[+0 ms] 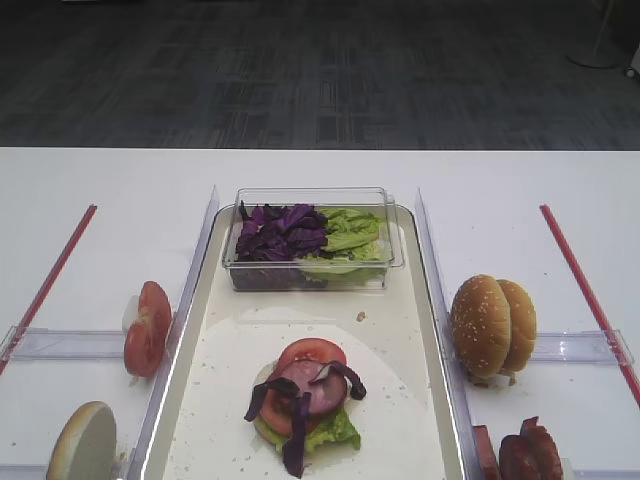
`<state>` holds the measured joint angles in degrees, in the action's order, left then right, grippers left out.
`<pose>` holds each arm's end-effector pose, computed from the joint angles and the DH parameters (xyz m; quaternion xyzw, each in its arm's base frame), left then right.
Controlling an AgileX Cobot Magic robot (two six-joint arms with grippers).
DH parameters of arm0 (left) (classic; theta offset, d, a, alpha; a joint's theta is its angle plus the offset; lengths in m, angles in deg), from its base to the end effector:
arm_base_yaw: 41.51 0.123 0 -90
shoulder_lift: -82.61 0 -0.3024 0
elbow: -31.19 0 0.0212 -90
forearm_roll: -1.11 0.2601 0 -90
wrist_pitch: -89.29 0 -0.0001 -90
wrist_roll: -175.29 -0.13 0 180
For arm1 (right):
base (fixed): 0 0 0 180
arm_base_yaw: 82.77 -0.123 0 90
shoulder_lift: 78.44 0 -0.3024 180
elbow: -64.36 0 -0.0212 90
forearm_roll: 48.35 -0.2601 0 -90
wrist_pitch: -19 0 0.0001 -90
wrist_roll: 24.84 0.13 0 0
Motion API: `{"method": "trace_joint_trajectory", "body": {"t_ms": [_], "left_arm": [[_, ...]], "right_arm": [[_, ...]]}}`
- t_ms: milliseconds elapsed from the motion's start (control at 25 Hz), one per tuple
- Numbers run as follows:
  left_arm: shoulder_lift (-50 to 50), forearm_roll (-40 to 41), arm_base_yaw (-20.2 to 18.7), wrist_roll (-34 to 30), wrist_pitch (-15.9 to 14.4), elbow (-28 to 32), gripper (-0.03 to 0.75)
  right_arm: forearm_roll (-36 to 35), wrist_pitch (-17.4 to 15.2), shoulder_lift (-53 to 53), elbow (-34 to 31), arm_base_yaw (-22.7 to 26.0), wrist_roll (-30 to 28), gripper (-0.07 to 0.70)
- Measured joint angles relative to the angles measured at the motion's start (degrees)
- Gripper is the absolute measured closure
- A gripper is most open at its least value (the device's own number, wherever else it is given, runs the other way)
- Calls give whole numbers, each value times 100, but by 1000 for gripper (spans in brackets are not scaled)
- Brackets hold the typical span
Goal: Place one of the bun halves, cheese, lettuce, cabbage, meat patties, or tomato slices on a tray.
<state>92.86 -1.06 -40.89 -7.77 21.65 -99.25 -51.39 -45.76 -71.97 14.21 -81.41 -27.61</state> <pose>0.0197 -0.0043 0.2469 0.0204 0.8963 -0.0047 0.4430 0.0160 0.0059 0.2502 -0.0126 0.8716 0.0088 0.4900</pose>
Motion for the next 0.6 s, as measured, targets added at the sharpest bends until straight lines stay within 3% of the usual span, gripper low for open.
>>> {"method": "trace_joint_trajectory", "body": {"t_ms": [600], "left_arm": [[0, 0, 0, 0, 0, 0, 286]], "right_arm": [[0, 0, 0, 0, 0, 0, -60]]}}
